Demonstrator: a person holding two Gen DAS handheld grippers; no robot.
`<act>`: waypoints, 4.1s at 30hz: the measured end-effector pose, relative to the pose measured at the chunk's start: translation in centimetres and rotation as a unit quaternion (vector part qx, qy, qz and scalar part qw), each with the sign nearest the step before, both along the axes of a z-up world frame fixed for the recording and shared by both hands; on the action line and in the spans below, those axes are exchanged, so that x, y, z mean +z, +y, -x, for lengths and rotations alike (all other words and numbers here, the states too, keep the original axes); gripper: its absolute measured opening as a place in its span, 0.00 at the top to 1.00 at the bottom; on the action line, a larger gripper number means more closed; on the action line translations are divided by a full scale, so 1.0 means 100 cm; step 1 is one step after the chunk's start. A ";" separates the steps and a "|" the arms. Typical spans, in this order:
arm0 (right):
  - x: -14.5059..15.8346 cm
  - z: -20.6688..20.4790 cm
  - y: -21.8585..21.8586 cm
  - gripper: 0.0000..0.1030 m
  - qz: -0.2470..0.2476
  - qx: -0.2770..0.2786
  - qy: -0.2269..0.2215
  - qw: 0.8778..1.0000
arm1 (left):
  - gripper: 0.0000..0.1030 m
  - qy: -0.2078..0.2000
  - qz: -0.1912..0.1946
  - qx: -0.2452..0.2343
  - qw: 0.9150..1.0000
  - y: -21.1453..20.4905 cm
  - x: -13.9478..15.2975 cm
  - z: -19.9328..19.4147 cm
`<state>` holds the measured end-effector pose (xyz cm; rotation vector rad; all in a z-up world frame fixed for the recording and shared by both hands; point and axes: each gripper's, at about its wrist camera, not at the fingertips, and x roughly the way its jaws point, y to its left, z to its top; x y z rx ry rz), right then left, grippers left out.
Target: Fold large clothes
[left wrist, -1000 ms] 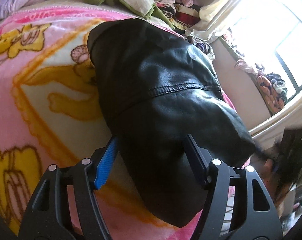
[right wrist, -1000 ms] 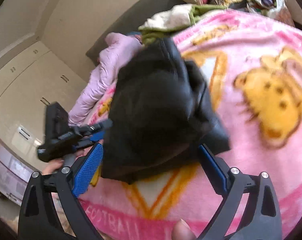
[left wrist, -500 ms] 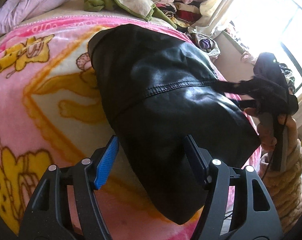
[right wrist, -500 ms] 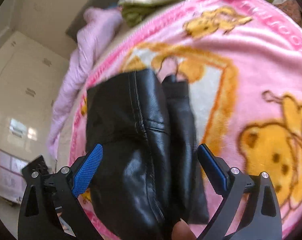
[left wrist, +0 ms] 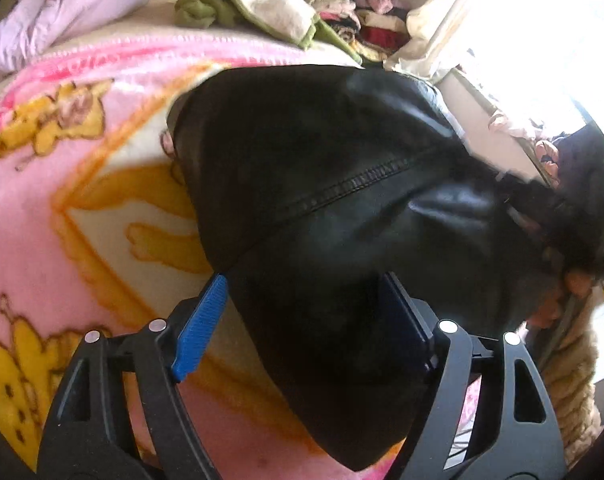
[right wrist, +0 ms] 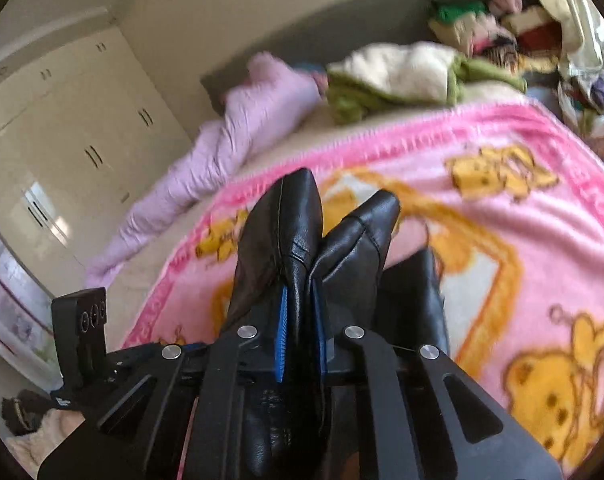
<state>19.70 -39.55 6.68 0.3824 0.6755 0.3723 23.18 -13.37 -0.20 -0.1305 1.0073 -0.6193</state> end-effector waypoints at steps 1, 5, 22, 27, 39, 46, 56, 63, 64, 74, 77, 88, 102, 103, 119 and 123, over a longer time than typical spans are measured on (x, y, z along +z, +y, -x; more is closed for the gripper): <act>-0.009 -0.004 -0.007 0.90 0.001 -0.005 0.008 1.000 | 0.31 0.006 0.001 -0.005 1.000 -0.004 -0.005 0.000; -0.064 -0.006 -0.032 0.89 0.019 -0.027 0.049 0.998 | 0.23 0.022 0.007 -0.015 1.000 -0.015 -0.020 0.000; -0.065 0.057 -0.061 0.30 -0.052 -0.050 0.073 0.995 | 0.18 0.004 -0.002 -0.024 1.000 -0.018 -0.014 0.020; -0.062 0.077 -0.056 0.27 -0.067 -0.029 0.097 0.993 | 0.16 -0.002 -0.008 -0.026 1.000 -0.023 -0.017 0.027; -0.091 0.079 -0.040 0.62 0.019 -0.041 0.138 0.989 | 0.10 0.015 -0.017 -0.032 0.999 -0.033 -0.032 0.032; -0.095 0.071 -0.067 0.26 -0.063 -0.036 0.143 0.987 | 0.09 0.013 -0.015 -0.031 0.999 -0.030 -0.030 0.028; -0.123 0.019 -0.067 0.20 -0.123 0.019 0.204 0.971 | 0.09 0.019 -0.014 -0.033 0.999 -0.031 -0.032 0.024; -0.132 0.016 -0.047 0.37 -0.144 0.050 0.217 0.964 | 0.09 0.005 -0.022 -0.027 0.999 -0.021 -0.023 0.022; -0.129 0.017 -0.044 0.39 -0.148 0.048 0.214 0.964 | 0.09 0.003 -0.023 -0.026 0.999 -0.018 -0.022 0.022; -0.126 0.009 0.009 0.39 -0.153 0.054 0.204 0.966 | 0.09 -0.008 -0.035 0.019 0.999 0.029 -0.013 0.015; -0.126 0.003 0.027 0.39 -0.146 0.060 0.200 0.967 | 0.10 -0.005 -0.024 0.029 0.999 0.041 -0.011 0.014; -0.111 0.014 0.025 0.29 -0.099 0.005 0.180 0.979 | 0.10 -0.026 -0.008 0.021 0.999 0.048 0.009 0.032; -0.029 0.106 0.048 0.04 0.059 -0.081 0.023 0.995 | 0.09 -0.096 -0.010 0.040 0.994 0.069 0.052 0.081; -0.025 0.115 0.051 0.04 0.068 -0.085 0.013 0.994 | 0.09 -0.103 -0.012 0.043 0.994 0.071 0.053 0.087; -0.026 0.219 0.096 0.04 0.141 -0.138 -0.065 0.978 | 0.09 -0.140 -0.006 0.078 0.987 0.092 0.024 0.163; -0.038 0.233 0.108 0.04 0.167 -0.160 -0.075 0.970 | 0.09 -0.146 -0.014 0.088 0.985 0.095 0.019 0.172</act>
